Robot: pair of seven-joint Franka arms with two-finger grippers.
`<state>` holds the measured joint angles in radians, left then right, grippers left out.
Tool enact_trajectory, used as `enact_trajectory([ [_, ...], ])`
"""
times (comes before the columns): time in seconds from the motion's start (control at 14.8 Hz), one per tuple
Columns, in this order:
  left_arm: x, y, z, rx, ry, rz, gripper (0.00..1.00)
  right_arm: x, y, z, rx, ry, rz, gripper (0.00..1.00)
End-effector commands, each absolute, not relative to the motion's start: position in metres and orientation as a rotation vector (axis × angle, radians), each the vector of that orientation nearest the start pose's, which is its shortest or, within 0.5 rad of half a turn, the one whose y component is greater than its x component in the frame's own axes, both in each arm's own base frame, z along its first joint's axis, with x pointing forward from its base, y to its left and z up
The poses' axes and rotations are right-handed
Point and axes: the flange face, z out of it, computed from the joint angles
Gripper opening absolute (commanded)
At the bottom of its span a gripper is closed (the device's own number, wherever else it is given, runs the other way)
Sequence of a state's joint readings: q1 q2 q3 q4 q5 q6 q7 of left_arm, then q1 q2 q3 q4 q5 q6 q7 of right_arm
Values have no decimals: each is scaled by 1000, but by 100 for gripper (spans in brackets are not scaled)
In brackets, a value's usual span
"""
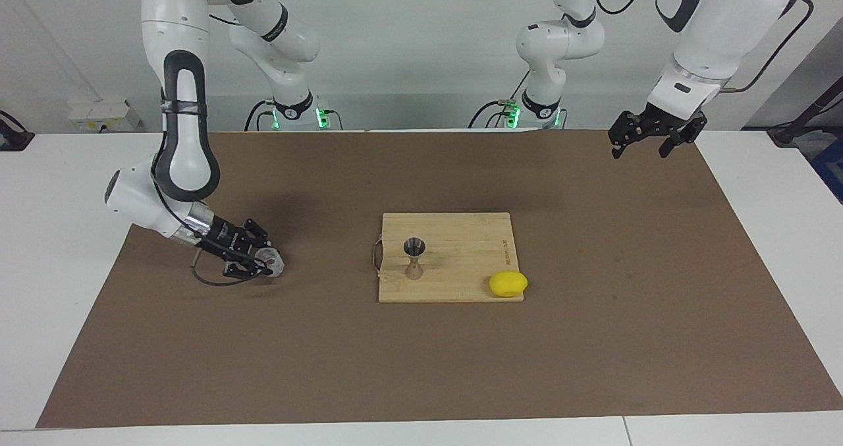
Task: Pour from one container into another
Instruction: 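Retract the left gripper while the right gripper grasps the glass cup, then lift the glass cup with the right gripper toward the metal cup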
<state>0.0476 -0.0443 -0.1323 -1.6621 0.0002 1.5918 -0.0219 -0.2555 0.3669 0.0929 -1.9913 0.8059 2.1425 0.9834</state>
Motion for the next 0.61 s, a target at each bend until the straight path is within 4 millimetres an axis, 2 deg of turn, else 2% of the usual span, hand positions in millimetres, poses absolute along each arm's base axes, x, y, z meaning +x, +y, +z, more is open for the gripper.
enact_trajectory([
  [0.0,539,-40,624,-3141,101,42,100,591,-69,282,-1682,1892,557,10],
  [0.13,539,-40,624,-3157,83,40,100,595,-68,292,-1676,1893,540,10],
  [0.27,538,-41,625,-3160,68,48,100,602,-53,310,-1680,1886,529,10],
  [0.4,538,-41,625,-3161,44,41,100,612,-33,328,-1683,1888,523,7],
  [0.54,539,-42,624,-3160,-14,34,100,622,-4,345,-1692,1877,523,5],
])
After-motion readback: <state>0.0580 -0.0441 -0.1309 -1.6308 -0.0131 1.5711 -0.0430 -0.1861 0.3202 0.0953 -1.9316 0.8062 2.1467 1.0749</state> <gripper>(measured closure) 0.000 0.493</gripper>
